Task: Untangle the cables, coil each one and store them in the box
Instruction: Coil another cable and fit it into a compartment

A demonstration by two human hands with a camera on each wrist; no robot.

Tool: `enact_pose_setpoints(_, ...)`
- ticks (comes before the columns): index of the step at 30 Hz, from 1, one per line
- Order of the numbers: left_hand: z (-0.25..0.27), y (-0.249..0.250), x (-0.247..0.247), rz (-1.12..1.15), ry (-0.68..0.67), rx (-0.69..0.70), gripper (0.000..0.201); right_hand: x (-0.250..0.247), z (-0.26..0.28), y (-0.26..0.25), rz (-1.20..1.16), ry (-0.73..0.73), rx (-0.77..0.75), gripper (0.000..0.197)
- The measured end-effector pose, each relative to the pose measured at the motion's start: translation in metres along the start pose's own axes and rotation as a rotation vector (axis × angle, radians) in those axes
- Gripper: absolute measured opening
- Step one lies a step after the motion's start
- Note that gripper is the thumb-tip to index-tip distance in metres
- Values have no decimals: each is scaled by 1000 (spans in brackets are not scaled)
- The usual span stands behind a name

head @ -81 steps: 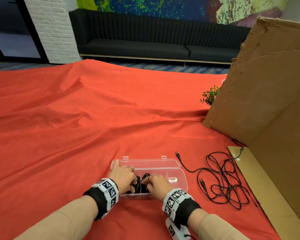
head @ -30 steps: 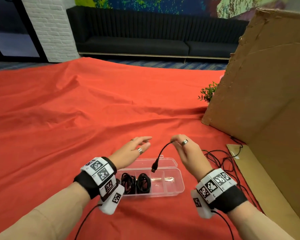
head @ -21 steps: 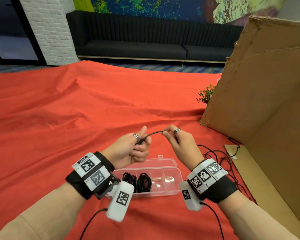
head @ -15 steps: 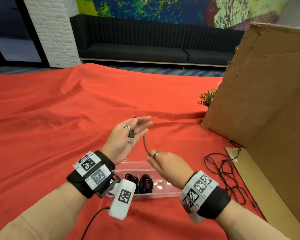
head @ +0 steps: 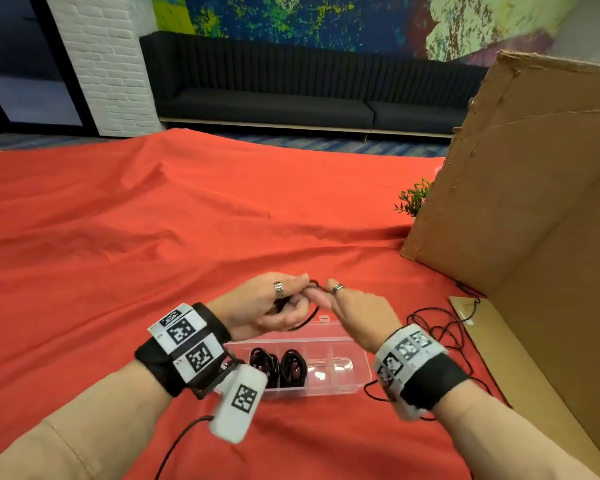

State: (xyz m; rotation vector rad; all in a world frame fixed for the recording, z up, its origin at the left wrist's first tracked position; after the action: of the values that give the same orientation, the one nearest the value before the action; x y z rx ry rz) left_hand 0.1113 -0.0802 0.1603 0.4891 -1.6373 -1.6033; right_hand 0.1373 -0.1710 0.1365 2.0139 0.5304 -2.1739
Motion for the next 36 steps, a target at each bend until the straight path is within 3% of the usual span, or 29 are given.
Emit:
enact_pose_setpoints(2,-9,20,-7,136,138,122,35,19,7,-31,-36,-79,-102,36)
enact_pose_setpoints(4,-13,29,-33,69,358,220,30,29,19,-59,-180,-151,-205,33)
enact_pose_setpoints(5,-11,33,-42,-82,436,251,29,30,24,-67,-258,-179,-246,29)
enact_pose_setpoints(7,-8,36,-49,-620,470,248,28,24,28,-64,-330,-208,-258,26)
enact_pose_setpoints(9,-4,21,-55,-1159,371,134,26,13,26,-41,-246,-191,-202,27)
enact_pose_setpoints(11,2,2,-72,-1359,286,-47,29,-10,20,-4,-178,-109,-95,27)
enact_pose_setpoints(13,8,-16,-72,-1143,179,-178,36,-36,13,35,-124,28,25,29)
enact_pose_setpoints(15,13,-33,-46,-708,3,-267,38,-56,4,63,-59,174,129,31)
enact_pose_setpoints(18,11,-15,10,-226,-207,-109,31,-61,-8,67,-22,278,192,30)
enact_pose_setpoints(19,5,1,18,-104,-183,-11,28,-53,-10,56,2,262,164,31)
enact_pose_setpoints(21,-11,32,6,74,37,166,25,-23,-8,18,33,154,10,31)
enact_pose_setpoints(23,-22,48,-21,25,263,272,23,10,11,-27,13,18,-187,34)
enact_pose_setpoints(25,-26,45,-39,-402,378,264,23,14,28,-51,-34,3,-291,44)
enact_pose_setpoints(27,-25,24,-42,-971,339,152,25,-4,29,-45,-89,68,-271,48)
enact_pose_setpoints(28,-23,9,-43,-1123,285,75,27,-16,26,-33,-113,118,-223,47)
enact_pose_setpoints(30,-18,-17,-39,-1002,143,-77,36,-37,16,-1,-109,217,-86,42)
enact_pose_setpoints(32,-12,-29,-23,-598,14,-168,50,-44,7,30,-86,253,49,35)
enact_pose_setpoints(34,-10,-16,-8,-266,-8,-101,50,-40,4,43,-75,243,112,32)
enact_pose_setpoints(36,-13,11,-4,-51,59,45,39,-27,5,34,-94,177,93,25)
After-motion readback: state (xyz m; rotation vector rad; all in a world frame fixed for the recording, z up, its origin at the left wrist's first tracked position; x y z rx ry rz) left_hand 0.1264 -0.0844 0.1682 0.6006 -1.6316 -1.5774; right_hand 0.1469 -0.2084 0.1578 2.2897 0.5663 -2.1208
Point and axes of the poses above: each hand's wrist, its own z-axis away from the middle knuckle, its own x-axis out of the palm, y = z × x, the point moved 9 cm from there along -z, towards the middle knuckle, and after that the axes turned 2 degrees about y, right-handed, at the moved point
